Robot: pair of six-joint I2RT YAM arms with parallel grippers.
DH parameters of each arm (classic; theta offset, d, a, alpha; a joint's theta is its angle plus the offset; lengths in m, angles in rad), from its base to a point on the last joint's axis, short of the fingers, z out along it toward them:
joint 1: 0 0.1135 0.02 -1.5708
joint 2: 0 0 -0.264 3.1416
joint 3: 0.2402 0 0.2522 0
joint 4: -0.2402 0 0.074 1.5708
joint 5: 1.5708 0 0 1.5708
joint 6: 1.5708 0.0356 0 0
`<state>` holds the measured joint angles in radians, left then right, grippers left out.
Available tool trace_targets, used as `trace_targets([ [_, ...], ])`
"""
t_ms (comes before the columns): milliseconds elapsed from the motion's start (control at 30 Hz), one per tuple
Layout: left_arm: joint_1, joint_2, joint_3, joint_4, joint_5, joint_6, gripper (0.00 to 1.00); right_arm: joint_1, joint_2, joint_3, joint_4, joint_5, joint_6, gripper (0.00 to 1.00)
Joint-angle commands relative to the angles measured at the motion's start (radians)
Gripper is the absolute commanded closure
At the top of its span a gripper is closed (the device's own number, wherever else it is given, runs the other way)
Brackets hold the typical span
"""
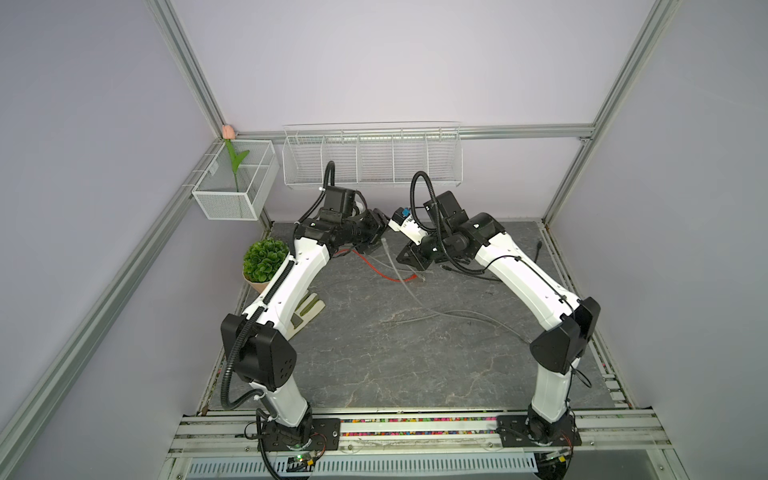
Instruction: Insert the plug into the switch port
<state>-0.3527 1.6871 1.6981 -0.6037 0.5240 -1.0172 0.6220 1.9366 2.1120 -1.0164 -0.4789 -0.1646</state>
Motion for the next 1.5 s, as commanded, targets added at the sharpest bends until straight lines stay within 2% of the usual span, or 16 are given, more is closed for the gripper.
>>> trace_targets([
  [0, 0.065, -0.074, -0.103, 0.27, 0.092, -0.045, 0.24, -0.091, 0.113, 0.082, -0.294, -0.377, -0.066, 0.86],
  [100, 0.072, -0.081, -0.151, 0.328, 0.123, -0.032, 0.3, -0.113, 0.122, 0.041, -0.275, -0.454, -0.053, 0.86],
  [233, 0.083, -0.1, -0.227, 0.341, 0.116, -0.022, 0.38, -0.107, 0.117, 0.007, -0.225, -0.359, -0.001, 0.8],
  [333, 0.125, -0.141, -0.263, 0.321, 0.07, -0.003, 0.38, -0.058, 0.108, 0.002, -0.224, -0.219, -0.018, 0.59],
  [367, 0.155, -0.159, -0.281, 0.311, 0.05, -0.009, 0.38, -0.031, 0.104, -0.007, -0.21, -0.162, -0.017, 0.44],
  [400, 0.192, -0.178, -0.304, 0.308, 0.033, -0.026, 0.38, 0.001, 0.098, -0.028, -0.184, -0.101, -0.006, 0.05],
  [433, 0.226, -0.198, -0.328, 0.305, 0.021, -0.042, 0.38, 0.027, 0.09, -0.057, -0.15, -0.046, 0.008, 0.12],
  [633, 0.312, -0.34, -0.448, 0.037, -0.154, 0.043, 0.47, 0.125, 0.094, -0.2, 0.036, 0.149, 0.114, 0.12],
  [667, 0.313, -0.366, -0.486, 0.002, -0.183, 0.048, 0.48, 0.154, 0.092, -0.208, 0.051, 0.249, 0.123, 0.12],
  [767, 0.326, -0.453, -0.615, 0.036, -0.182, 0.009, 0.5, 0.277, -0.035, -0.457, 0.433, 0.633, 0.083, 0.12],
  [833, 0.328, -0.505, -0.667, 0.05, -0.198, -0.01, 0.5, 0.299, -0.07, -0.6, 0.613, 0.748, 0.242, 0.12],
  [900, 0.334, -0.538, -0.691, 0.045, -0.208, -0.01, 0.5, 0.232, 0.039, -0.461, 0.477, 0.347, 0.243, 0.02],
  [933, 0.338, -0.542, -0.693, 0.036, -0.203, -0.004, 0.5, 0.234, 0.11, -0.345, 0.353, 0.298, 0.228, 0.07],
  [1133, 0.382, -0.6, -0.718, -0.025, -0.19, 0.038, 0.52, 0.327, 0.315, -0.022, 0.084, 0.229, -0.027, 0.12],
  [1200, 0.401, -0.622, -0.734, -0.031, -0.178, 0.044, 0.53, 0.326, 0.393, 0.103, -0.038, 0.155, -0.082, 0.03],
  [1467, 0.413, -0.693, -0.792, -0.059, -0.179, 0.054, 0.54, 0.364, 0.437, 0.061, 0.013, 0.272, -0.202, 0.05],
])
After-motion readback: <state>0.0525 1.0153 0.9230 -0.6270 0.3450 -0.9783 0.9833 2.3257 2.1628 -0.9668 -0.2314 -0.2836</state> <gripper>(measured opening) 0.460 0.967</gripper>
